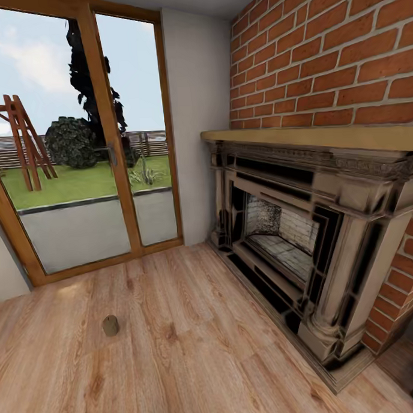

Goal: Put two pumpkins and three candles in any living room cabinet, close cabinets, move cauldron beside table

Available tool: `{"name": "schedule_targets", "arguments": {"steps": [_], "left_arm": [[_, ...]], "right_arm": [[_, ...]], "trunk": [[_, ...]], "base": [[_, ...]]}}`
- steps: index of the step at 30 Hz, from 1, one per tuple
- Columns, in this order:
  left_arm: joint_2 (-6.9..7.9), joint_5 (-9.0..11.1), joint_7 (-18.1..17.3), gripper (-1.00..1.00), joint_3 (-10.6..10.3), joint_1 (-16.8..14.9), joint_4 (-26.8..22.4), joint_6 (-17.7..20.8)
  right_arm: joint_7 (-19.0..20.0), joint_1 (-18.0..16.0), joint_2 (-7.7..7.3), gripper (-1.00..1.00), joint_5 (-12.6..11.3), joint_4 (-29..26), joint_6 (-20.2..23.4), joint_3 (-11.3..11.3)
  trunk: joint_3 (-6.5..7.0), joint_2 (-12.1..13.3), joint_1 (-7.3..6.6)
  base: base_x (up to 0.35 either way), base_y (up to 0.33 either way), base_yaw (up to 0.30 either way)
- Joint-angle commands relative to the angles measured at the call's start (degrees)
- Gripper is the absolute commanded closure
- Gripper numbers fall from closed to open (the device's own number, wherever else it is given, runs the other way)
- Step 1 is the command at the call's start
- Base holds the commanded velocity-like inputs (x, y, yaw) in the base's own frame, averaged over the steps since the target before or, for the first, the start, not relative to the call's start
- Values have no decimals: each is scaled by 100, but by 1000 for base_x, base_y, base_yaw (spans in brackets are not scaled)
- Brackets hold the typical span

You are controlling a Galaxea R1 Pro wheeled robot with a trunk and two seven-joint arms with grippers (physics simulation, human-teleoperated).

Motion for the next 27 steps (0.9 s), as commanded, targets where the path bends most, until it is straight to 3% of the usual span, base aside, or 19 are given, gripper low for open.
{"name": "schedule_targets", "arguments": {"steps": [1, 4, 18, 27], "left_arm": [[33, -33, -5, -100, 33, 33, -33, -33], [110, -46, 3, -100, 44, 130, -107, -87], [79, -54, 9, -100, 26, 264, -211, -104], [69, -53, 9, -100, 28, 264, -211, -113]], "right_arm": [[-33, -34, -15, -100, 33, -10, -13, -25], [-35, -64, -16, -100, 56, -9, -11, -26], [-63, -228, 30, -100, -6, -12, -273, -10], [-96, -229, 162, -100, 34, -9, -262, 9]], "trunk": [[-3, -3, 0], [-3, -3, 0], [-3, -3, 0], [-18, -3, 0]], "base": [[0, 0, 0], [0, 0, 0], [0, 0, 5], [0, 0, 232]]}}
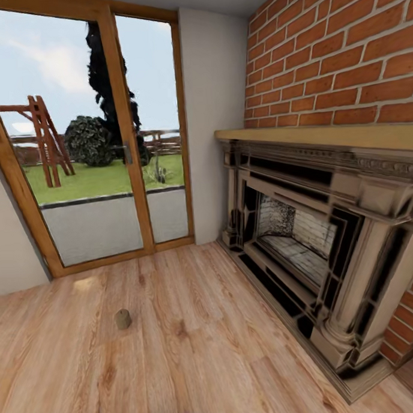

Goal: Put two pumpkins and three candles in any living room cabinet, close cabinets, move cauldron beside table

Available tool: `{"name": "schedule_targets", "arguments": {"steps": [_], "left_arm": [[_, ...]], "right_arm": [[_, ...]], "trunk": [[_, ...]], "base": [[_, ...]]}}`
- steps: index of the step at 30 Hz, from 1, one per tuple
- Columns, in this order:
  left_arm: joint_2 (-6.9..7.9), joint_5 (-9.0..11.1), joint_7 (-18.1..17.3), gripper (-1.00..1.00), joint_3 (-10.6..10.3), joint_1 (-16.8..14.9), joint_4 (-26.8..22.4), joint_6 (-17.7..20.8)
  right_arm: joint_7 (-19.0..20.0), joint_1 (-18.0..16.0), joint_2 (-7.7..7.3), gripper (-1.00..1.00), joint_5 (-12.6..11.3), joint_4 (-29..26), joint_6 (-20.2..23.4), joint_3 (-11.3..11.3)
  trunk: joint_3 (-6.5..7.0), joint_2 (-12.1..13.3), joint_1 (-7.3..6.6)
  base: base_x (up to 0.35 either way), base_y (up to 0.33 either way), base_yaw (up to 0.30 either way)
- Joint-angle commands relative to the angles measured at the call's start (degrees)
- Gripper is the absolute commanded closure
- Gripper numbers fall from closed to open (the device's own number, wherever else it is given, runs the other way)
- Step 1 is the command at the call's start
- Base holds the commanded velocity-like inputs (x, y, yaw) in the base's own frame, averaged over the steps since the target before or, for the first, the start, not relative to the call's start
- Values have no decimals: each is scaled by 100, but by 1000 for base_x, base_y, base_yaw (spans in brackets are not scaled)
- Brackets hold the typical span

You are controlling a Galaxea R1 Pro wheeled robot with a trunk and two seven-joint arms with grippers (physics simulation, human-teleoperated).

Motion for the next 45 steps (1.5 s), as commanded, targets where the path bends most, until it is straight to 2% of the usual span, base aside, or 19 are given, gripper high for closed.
{"name": "schedule_targets", "arguments": {"steps": [1, 9, 18, 27, 40, 45], "left_arm": [[0, -5, 1, -100, 2, 3, -9, -8], [1, -5, 1, -100, 1, 3, -9, -118], [1, -5, 1, -100, 1, 3, -9, -133], [1, -5, 1, -100, 17, 3, 0, -390], [-7, -5, 1, -100, 12, 3, -4, -413], [-28, -5, 1, -100, 13, 3, -148, -412]], "right_arm": [[-9, -3, 2, -100, 3, 5, -20, 0], [22, -3, -2, -100, -2, 6, -53, 1], [37, -3, -10, -100, -24, 6, -73, 1], [-1, -3, 5, -100, -16, 6, -278, 0], [-27, -3, 149, -100, 12, 1, -326, 1], [-50, -3, 228, -100, 18, -5, -525, 15]], "trunk": [[-8, -3, 0], [-40, -3, 0], [-69, -3, 0], [-70, -3, 0], [-70, -3, 0], [-70, -3, 0]], "base": [[0, 0, 268], [0, 0, 224], [-6, 0, -28], [-220, 0, 125], [-112, 0, 274], [-2, 0, 277]]}}
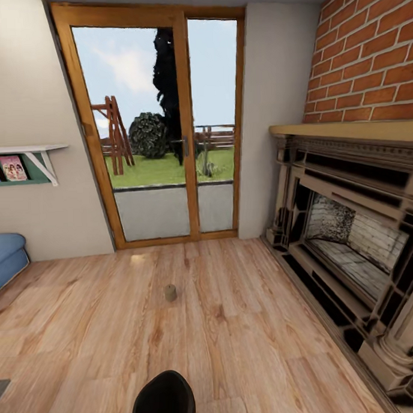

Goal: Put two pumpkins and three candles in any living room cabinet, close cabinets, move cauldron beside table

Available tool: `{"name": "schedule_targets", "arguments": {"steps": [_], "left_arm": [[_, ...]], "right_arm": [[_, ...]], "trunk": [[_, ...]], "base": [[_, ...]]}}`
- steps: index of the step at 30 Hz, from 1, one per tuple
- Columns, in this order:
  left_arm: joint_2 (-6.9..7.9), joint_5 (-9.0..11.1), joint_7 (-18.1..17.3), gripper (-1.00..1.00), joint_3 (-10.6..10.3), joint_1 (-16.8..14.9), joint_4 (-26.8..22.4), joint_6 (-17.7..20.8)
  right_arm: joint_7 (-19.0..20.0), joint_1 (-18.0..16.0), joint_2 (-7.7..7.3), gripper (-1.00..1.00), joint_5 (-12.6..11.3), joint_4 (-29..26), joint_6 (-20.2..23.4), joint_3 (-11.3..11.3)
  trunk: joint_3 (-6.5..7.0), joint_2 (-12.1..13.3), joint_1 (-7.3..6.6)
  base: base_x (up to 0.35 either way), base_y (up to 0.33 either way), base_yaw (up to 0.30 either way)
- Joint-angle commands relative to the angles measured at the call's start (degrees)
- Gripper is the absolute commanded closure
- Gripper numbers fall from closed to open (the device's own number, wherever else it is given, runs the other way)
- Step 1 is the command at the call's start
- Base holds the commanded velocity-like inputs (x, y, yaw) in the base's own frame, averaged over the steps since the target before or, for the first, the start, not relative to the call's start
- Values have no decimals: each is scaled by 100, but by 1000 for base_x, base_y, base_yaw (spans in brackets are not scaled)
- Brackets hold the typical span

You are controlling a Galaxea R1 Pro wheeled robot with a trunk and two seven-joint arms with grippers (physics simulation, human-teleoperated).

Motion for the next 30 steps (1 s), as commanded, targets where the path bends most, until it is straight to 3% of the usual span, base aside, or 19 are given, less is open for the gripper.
{"name": "schedule_targets", "arguments": {"steps": [1, 4, 7, 9, 12, 15, 17, 19, 21, 22, 24, 26, 30], "left_arm": [[-3, -3, 1, -100, 5, 4, -59, -7], [-16, 2, 3, -100, 8, 0, -481, 36], [-15, 70, 14, -100, 13, -52, -1311, 213], [12, 332, 20, -100, 14, -177, -2041, 866], [67, 919, 62, -100, 9, -595, -3095, 2597], [101, 1153, 85, -100, 9, -1124, -3538, 3490], [111, 1245, 94, -100, 9, -1616, -3637, 3778], [109, 1288, 98, -100, 17, -2060, -3502, 3898], [91, 1309, 98, -100, 29, -2327, -3262, 3921], [61, 1328, 93, -100, 54, -2489, -3006, 3882], [42, 1346, 91, -100, 75, -2569, -2814, 3710], [29, 1356, 74, -100, 88, -2617, -2683, 3276], [7, 1344, 26, -100, 49, -2633, -2600, 2787]], "right_arm": [[-25, -3, 14, -100, 5, 0, -28, 6], [-227, -3, 120, -100, 20, -234, -47, 18], [-665, -3, 202, -100, 72, -876, 30, 21], [-898, -3, 222, -100, 91, -1443, 317, 36], [-1000, -3, 239, -100, 101, -2578, 1219, 76], [-1021, -28, 263, -100, 95, -3634, 2083, 92], [-1029, -132, 315, -100, 90, -4359, 2722, 100], [-1034, -362, 364, -100, 77, -4794, 3181, 148], [-1040, -574, 391, -100, 67, -4906, 3348, 299], [-1043, -719, 425, -100, 51, -4873, 3386, 546], [-1049, -794, 452, -100, 34, -4756, 3274, 809], [-1060, -841, 465, -100, 24, -4588, 3027, 1045], [-1048, -875, 473, -100, 5, -4446, 2780, 1199]], "trunk": [[-5, -3, 0], [-5, -3, 0], [-5, -3, 0], [-5, -3, 0], [-5, -3, 0], [-5, -3, 0], [-5, -3, 0], [-5, -3, 0], [-10, -3, 0], [-14, -3, 0], [-23, -3, 0], [-33, -3, 0], [-55, -3, 0]], "base": [[0, 0, 277], [0, 0, 277], [0, 0, 277], [0, 0, 276], [0, 0, 277], [0, 0, 277], [0, 0, 277], [0, 0, 276], [0, 0, 266], [0, 0, 254], [0, 0, 250], [0, 0, 244], [20, 0, 238]]}}
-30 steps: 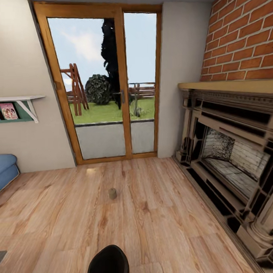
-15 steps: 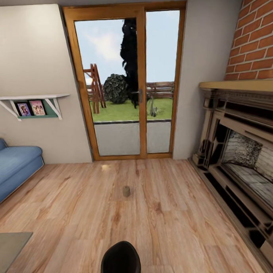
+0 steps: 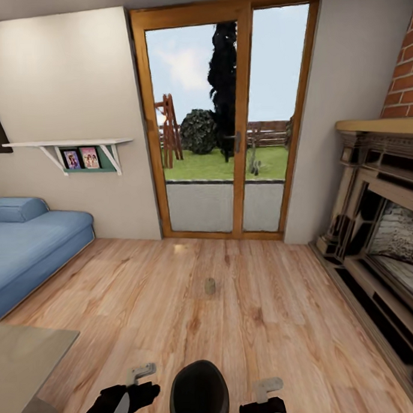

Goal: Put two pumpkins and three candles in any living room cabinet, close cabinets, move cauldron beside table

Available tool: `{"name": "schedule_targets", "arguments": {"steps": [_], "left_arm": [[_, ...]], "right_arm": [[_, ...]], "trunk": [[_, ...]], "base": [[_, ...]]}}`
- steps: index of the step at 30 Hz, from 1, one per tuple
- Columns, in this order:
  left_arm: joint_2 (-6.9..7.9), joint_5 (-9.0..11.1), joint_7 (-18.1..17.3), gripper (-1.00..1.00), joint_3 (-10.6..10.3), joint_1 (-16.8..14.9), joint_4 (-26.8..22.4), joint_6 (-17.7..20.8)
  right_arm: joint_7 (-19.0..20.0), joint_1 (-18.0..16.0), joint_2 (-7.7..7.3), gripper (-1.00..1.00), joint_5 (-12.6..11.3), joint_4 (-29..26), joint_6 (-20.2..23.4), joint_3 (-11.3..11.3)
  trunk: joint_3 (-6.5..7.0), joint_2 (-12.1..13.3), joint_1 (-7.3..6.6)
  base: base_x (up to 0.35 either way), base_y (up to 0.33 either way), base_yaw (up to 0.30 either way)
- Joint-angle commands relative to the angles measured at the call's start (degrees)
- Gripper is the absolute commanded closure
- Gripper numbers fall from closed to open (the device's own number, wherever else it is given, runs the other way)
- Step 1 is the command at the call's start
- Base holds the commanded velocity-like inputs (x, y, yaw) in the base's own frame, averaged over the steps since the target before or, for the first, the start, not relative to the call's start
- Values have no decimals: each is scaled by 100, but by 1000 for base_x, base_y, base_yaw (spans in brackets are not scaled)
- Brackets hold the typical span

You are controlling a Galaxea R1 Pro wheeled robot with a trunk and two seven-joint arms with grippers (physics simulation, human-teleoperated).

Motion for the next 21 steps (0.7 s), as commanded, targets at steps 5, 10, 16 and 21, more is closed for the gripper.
{"name": "schedule_targets", "arguments": {"steps": [5, 10, 16, 21], "left_arm": [[-19, 32, -17, -100, -19, -2, 3, -32], [-79, 27, -27, -100, -47, -2, 4, -47], [-88, 32, -21, -100, -51, -2, 4, -50], [-90, 26, -22, -100, -52, -2, 61, -55]], "right_arm": [[-19, -9, -2, -100, -1, 7, -2, 45], [-14, -9, 2, -100, 10, -3, -8, 61], [-21, -9, -1, -100, 16, -35, -8, 61], [-36, -9, 5, -100, 16, -10, 2, 60]], "trunk": [[-21, -4, 1], [-22, -4, 1], [-22, -4, 1], [-22, -4, 1]], "base": [[238, 0, 110], [237, 0, 12], [215, 0, 0], [199, 0, 0]]}}
